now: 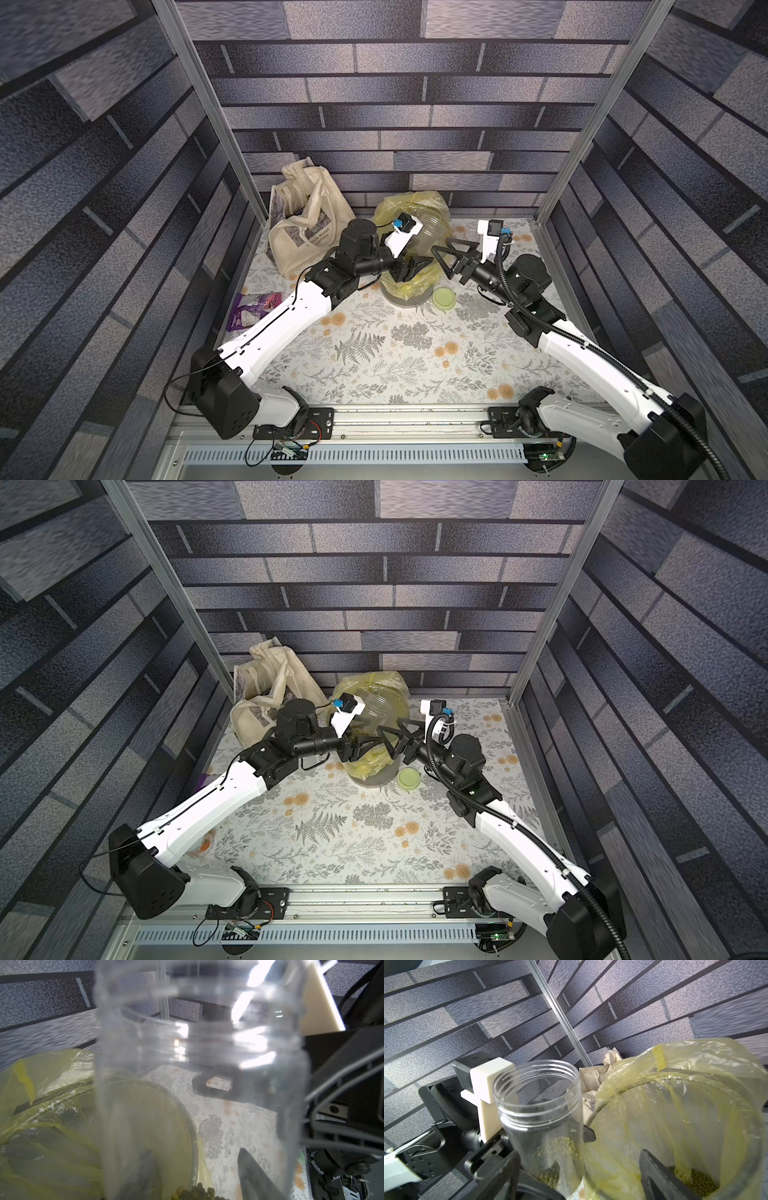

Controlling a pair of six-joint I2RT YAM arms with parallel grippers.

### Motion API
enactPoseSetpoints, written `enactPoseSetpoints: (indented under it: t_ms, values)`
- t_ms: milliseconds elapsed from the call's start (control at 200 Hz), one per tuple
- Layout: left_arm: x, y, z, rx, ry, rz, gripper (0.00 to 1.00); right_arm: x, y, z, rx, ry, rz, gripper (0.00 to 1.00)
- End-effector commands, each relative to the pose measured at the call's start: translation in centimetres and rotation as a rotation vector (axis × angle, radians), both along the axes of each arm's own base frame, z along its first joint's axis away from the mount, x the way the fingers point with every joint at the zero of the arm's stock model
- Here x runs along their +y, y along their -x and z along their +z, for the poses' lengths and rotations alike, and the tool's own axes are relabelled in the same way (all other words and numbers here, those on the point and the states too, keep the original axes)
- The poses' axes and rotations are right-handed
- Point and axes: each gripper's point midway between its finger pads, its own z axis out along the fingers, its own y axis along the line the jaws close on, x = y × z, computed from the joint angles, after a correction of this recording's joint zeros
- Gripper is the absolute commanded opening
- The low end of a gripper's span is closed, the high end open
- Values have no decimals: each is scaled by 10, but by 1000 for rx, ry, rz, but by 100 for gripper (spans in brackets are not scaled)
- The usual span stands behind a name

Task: Empty moldy mung beans from jars
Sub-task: Pour the moldy mung beans from the jar into the trash bin.

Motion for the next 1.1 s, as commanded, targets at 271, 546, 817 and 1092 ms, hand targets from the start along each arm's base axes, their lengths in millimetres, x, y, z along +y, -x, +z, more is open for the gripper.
enactPoseSetpoints:
  t_ms: [271, 546, 817, 1092]
  values:
    - [-22, 6, 5, -35, -35, -18, 53, 5, -1, 28, -49, -35, -18, 83]
    - [-28, 11, 9, -55, -40, -33, 53, 8, -17, 19, -10, -12, -63, 74]
    - [-27, 8, 2, -66, -62, -9, 54, 11, -28, 12, 37, -30, -80, 50]
    - [-21, 4, 11, -124, -9, 41, 89, 1, -34, 22, 114, -95, -136, 41]
